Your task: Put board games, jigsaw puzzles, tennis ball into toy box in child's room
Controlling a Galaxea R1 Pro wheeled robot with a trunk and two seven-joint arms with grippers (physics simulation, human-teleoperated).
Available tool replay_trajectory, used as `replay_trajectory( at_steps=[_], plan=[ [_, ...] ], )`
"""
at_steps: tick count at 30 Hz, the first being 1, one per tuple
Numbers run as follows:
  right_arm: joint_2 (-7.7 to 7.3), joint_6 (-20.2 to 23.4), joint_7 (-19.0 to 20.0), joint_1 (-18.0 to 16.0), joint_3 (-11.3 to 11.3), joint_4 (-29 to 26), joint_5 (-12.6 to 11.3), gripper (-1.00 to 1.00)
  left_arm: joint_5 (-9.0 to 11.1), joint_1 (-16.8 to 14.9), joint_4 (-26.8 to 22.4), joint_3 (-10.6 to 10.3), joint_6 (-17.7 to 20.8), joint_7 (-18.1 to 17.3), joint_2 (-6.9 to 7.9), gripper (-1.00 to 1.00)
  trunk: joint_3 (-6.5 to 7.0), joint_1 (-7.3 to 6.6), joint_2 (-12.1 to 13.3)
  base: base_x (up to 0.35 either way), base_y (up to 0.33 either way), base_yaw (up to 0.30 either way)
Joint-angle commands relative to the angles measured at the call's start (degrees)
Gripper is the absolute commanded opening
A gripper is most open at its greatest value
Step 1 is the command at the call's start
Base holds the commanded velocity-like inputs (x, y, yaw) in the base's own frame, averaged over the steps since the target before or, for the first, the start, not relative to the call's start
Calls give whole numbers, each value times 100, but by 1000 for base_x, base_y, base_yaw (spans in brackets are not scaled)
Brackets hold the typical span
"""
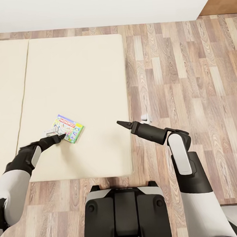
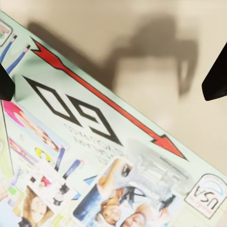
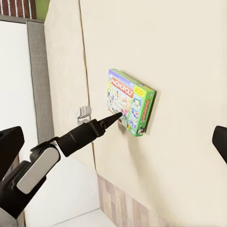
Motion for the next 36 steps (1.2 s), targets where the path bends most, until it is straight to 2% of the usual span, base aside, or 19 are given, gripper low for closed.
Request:
replay_trajectory(
  at_steps=[1,11,17,36],
  plan=[
    [3,21,58,-3,-8,1,62,100,-68,2,57,60,28,294,-42,100,-15,18,-4,0,0,0],
    [3,20,58,-3,-8,7,62,100,-67,2,-36,60,42,218,-41,100,-45,18,-4,0,0,0],
    [3,-34,58,-3,-8,8,56,100,-67,2,-93,48,46,47,-44,100,-46,18,-4,0,0,0],
    [3,-59,58,-3,-8,8,53,100,-67,2,-199,36,82,-19,-43,100,-46,18,-4,0,-94,0]
  ],
)
